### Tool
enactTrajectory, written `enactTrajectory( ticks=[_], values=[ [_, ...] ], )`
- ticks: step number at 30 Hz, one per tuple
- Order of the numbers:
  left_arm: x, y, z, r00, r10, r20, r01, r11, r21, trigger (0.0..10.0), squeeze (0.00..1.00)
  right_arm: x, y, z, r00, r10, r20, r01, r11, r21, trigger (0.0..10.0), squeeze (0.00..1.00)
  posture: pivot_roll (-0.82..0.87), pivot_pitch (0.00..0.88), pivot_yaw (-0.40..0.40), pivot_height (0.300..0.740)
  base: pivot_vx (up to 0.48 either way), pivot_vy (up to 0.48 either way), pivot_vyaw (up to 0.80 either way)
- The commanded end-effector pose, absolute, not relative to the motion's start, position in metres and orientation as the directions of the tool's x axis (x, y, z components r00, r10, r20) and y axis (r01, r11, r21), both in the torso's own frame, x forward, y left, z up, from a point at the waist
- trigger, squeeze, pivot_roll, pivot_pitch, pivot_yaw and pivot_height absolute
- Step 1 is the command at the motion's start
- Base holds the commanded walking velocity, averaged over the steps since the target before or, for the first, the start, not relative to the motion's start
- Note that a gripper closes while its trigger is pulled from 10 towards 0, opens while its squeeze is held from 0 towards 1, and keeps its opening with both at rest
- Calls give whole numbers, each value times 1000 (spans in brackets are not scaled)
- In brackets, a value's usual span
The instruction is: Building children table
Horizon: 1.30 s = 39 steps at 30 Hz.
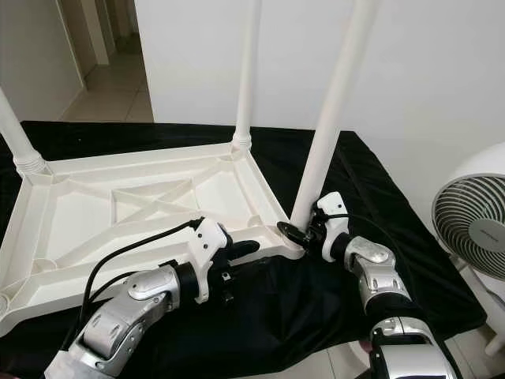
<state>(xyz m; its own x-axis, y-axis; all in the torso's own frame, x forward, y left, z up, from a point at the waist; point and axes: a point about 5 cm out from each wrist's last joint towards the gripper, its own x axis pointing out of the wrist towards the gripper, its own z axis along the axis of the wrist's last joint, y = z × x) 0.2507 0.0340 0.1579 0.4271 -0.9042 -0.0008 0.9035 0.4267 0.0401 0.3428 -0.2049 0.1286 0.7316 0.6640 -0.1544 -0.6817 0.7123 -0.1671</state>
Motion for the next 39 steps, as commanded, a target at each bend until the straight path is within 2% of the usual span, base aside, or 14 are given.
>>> enactTrajectory(
  ticks=[1,2,3,11,17,21,22,23,27,28,29,32,37,39],
  values=[
    [252,33,161,428,-904,3,903,428,42,10000,0,337,-210,118,725,655,-214,-689,697,-198,2275,0,22,0,-33,740,0,0,0],
    [252,33,161,428,-904,3,903,428,42,10000,0,337,-210,118,725,655,-214,-689,697,-198,2275,0,22,0,-33,740,0,0,0],
    [252,33,161,428,-904,3,903,428,42,10000,0,338,-211,118,734,647,-209,-679,705,-203,10000,0,22,0,-33,740,0,0,0],
    [249,33,160,430,-903,0,902,430,35,10000,0,337,-208,107,849,495,-187,-525,831,-183,10000,0,27,12,-39,740,0,0,0],
    [247,33,158,430,-903,-2,903,429,33,10000,0,333,-200,103,881,447,-154,-469,867,-168,10000,0,29,12,-45,740,0,0,0],
    [246,31,157,424,-906,-4,905,424,29,10000,0,327,-188,102,967,242,-77,-248,965,-84,10000,0,25,7,-52,740,0,0,0],
    [246,31,157,424,-906,-4,905,424,29,10000,0,327,-188,102,967,242,-77,-248,965,-84,10000,0,25,7,-52,740,0,0,0],
    [246,31,157,422,-907,-4,906,421,29,10000,0,323,-186,100,993,96,-66,-100,993,-68,10000,0,23,4,-54,740,0,0,0],
    [245,30,156,418,-908,-4,908,418,29,10000,0,311,-182,97,989,-131,-65,126,989,-72,10000,0,24,0,-57,740,0,0,0],
    [245,30,156,418,-908,-4,908,418,29,10000,0,311,-182,97,989,-131,-65,126,989,-72,10000,0,24,0,-57,740,0,0,0],
    [245,29,156,416,-909,-4,909,416,28,10000,0,303,-174,97,972,-225,-66,224,974,-32,10000,0,27,0,-60,740,0,0,0],
    [245,29,156,415,-910,-4,909,415,28,10000,0,301,-171,97,966,-251,-65,250,968,-19,10000,0,27,0,-60,740,0,0,0],
    [243,28,155,412,-911,-6,911,411,24,10000,0,297,-144,100,987,-133,-90,137,990,41,10000,0,24,0,-59,740,0,0,0],
    [243,28,155,412,-911,-6,911,411,24,10000,0,297,-144,100,987,-133,-90,137,990,41,10000,0,24,0,-59,740,0,0,0]
  ],
)
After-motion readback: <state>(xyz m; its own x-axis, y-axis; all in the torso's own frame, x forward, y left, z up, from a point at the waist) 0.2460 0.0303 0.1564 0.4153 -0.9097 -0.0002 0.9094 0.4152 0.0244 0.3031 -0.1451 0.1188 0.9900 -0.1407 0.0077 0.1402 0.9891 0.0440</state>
